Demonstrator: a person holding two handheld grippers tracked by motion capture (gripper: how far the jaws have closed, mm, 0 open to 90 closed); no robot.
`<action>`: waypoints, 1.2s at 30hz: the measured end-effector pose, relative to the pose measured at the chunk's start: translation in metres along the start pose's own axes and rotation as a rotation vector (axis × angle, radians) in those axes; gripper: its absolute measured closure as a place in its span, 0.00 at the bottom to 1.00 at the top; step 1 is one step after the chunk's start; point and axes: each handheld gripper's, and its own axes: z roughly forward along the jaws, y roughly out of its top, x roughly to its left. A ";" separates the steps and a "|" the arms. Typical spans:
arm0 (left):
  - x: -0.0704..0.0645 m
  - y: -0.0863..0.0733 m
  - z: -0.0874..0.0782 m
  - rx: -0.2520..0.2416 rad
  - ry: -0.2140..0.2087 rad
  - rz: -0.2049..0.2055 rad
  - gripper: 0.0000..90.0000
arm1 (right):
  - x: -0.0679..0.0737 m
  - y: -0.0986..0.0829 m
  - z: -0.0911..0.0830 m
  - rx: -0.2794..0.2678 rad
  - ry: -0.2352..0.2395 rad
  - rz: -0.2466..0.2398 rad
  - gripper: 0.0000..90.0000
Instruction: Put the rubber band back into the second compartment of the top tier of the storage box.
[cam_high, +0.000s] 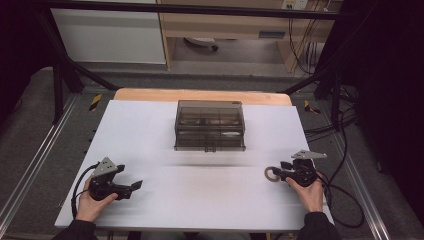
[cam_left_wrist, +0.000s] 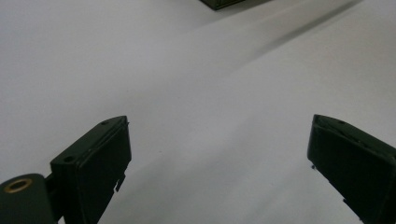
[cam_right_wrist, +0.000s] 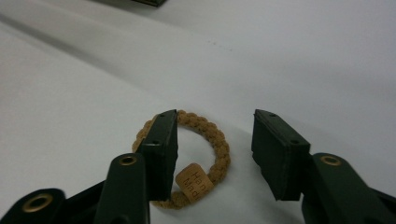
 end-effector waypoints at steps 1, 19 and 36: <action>0.000 0.000 0.000 0.000 0.000 -0.001 0.06 | 0.000 0.000 0.000 0.002 -0.002 0.001 0.62; 0.000 0.000 0.000 0.000 0.002 -0.002 0.07 | 0.000 0.000 0.000 0.026 -0.016 -0.008 0.83; 0.000 0.000 0.000 0.002 0.002 -0.001 0.07 | 0.003 0.002 0.004 0.053 -0.026 -0.033 0.91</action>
